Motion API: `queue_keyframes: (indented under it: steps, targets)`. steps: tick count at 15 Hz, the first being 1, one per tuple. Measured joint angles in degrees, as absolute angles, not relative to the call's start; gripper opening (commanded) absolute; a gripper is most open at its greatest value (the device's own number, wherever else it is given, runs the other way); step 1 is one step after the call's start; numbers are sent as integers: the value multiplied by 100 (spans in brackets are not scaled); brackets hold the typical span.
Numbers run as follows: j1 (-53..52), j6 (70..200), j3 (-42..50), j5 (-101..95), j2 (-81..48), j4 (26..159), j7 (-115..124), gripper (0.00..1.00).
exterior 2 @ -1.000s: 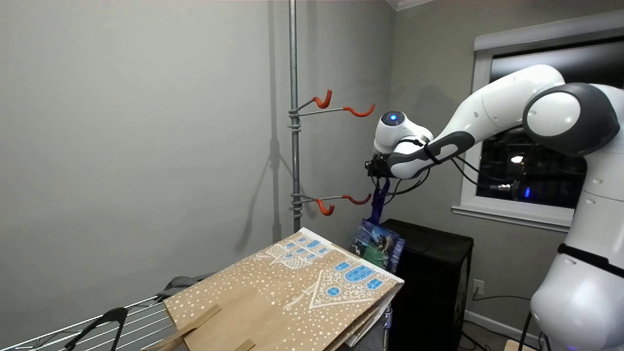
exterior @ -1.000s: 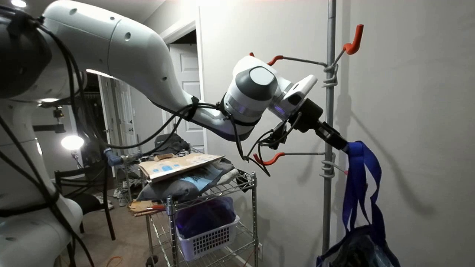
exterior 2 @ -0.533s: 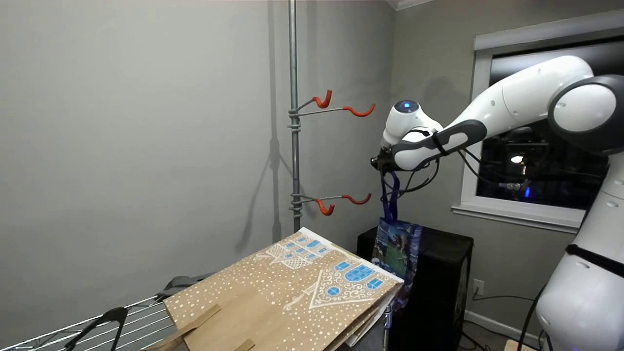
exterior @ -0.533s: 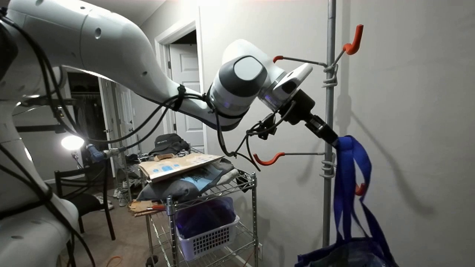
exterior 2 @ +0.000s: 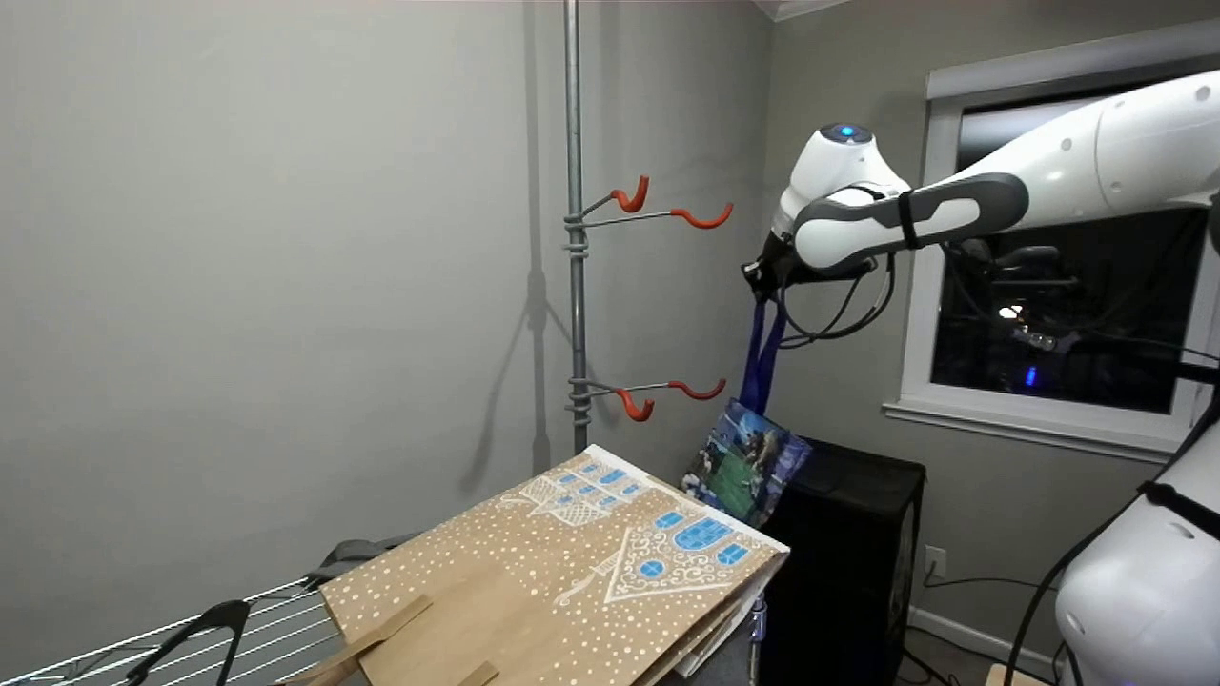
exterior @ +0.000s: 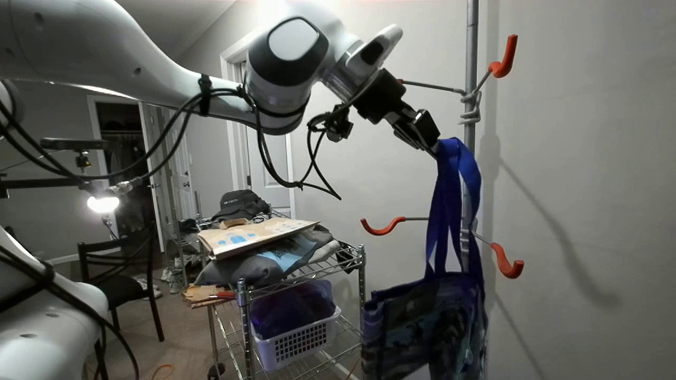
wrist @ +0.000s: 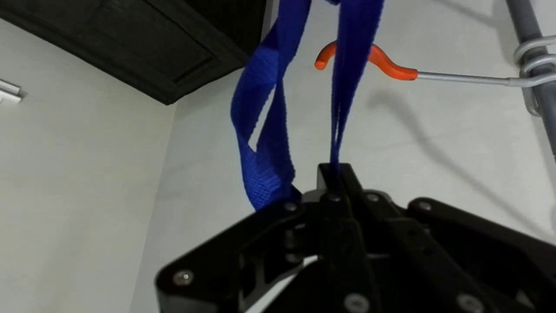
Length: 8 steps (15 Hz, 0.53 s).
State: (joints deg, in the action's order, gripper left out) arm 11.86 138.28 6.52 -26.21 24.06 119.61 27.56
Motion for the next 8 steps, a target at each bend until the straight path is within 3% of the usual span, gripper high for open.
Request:
queue_keyframes:
  steps: [8]
  targets:
    - [933,12886,188,-2161,3399,11697,1635,1]
